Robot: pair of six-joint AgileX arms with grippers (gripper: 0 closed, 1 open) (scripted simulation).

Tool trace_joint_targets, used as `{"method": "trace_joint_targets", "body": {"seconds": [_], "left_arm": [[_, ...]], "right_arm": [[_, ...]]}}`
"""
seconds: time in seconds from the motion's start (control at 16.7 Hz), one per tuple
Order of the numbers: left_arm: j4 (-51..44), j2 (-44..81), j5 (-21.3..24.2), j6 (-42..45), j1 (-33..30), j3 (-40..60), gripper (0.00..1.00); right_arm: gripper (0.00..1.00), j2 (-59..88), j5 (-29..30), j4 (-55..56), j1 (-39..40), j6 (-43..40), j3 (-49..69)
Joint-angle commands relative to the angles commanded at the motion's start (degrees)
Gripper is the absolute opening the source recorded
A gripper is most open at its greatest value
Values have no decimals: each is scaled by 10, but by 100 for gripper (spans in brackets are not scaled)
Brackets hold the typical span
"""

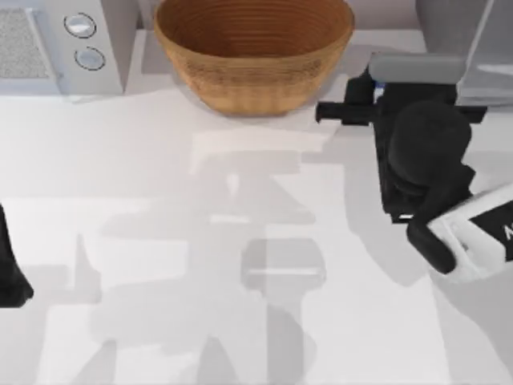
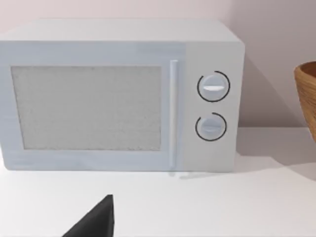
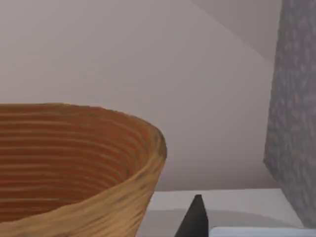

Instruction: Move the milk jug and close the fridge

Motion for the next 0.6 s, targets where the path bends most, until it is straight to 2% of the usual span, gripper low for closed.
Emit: {"method": "trace_joint_targets", "body": {"seconds": [0.18,0.36,0.48,0.6], "left_arm": [[0,0,0,0,0,0,100],[0,0,0,0,0,0,100],[0,0,0,0,0,0,100],[0,0,0,0,0,0,100]], "right_arm": [[0,-109,-146,-11,-128,0,-95],[0,-203,-262,-23,-237,0,-180],[0,-248,-311,-30,-285,1,-221],[0,-272,-335,-34,-309,1,-244]]}}
